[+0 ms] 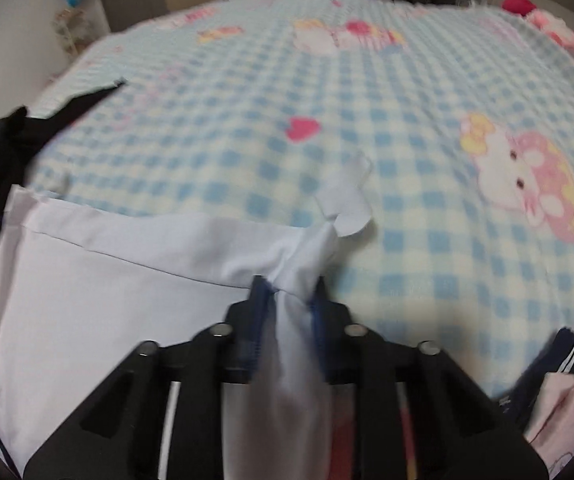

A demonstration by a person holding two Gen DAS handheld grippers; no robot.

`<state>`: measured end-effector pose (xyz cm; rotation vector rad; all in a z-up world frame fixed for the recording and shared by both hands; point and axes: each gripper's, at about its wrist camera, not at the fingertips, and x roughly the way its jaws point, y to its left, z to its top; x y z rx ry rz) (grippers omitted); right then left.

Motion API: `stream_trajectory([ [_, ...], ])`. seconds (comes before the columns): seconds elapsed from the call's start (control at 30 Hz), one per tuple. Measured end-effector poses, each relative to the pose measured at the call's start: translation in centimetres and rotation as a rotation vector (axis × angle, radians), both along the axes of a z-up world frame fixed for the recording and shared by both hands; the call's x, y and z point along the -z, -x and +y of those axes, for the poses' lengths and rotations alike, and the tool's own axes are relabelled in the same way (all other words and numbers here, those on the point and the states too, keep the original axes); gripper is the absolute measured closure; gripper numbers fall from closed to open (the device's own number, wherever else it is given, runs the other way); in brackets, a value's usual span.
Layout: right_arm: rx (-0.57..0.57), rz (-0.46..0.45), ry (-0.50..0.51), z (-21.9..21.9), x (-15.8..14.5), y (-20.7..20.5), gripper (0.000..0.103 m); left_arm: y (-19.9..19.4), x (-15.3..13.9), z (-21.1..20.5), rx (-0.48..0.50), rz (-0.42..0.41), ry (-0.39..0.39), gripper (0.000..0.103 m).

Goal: Fold clothes
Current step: 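Pinch the shirt's folded side edge with the right tool and fold it over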

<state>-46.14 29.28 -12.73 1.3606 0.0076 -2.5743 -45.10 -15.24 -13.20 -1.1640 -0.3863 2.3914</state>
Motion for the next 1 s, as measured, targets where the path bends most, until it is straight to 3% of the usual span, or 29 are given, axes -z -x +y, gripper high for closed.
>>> stream_trajectory([
  [0.13,0.027,0.033,0.138,2.6,-1.4,-0.8,0.091,-0.1,-0.2,-0.6,0.009,0.023,-0.107,0.050],
  [0.27,0.043,0.018,0.158,3.3,-1.0,-0.9,0.092,1.3,0.3,0.6,0.014,-0.014,-0.040,0.052],
  [0.37,0.039,0.034,0.196,3.1,-1.2,-1.2,0.092,2.5,0.7,2.6,0.016,-0.036,0.093,0.095],
  [0.4,0.036,0.047,0.211,3.1,-1.5,-1.0,0.092,2.7,0.5,3.0,-0.005,-0.024,0.138,0.095],
  [0.47,0.028,0.073,0.242,3.2,-2.1,-0.7,0.092,3.1,0.5,3.7,-0.047,-0.016,0.213,0.095],
  [0.53,0.050,0.041,0.233,3.7,-1.2,0.3,0.092,4.1,1.8,3.6,-0.096,-0.072,0.278,0.085],
  [0.6,0.078,-0.013,0.204,4.1,0.3,1.3,0.090,4.4,2.1,3.3,-0.112,-0.099,0.262,0.082],
  [0.67,0.094,-0.077,0.150,3.8,2.3,1.8,0.086,4.0,1.2,3.0,-0.116,-0.078,0.222,0.070],
  [0.7,0.108,-0.089,0.149,3.9,2.6,1.9,0.084,3.2,0.0,2.8,-0.116,-0.038,0.207,0.057],
  [0.8,0.162,-0.071,0.222,5.1,1.2,1.5,0.071,0.9,-3.7,2.3,-0.114,0.084,0.161,0.051],
  [0.87,0.181,-0.058,0.250,6.1,-0.5,0.6,0.067,-1.1,-5.5,2.9,-0.063,0.095,0.173,0.051],
  [1.0,0.130,-0.051,0.300,6.9,-5.5,-3.4,0.067,-8.7,-8.3,5.6,0.003,0.121,0.343,0.051],
])
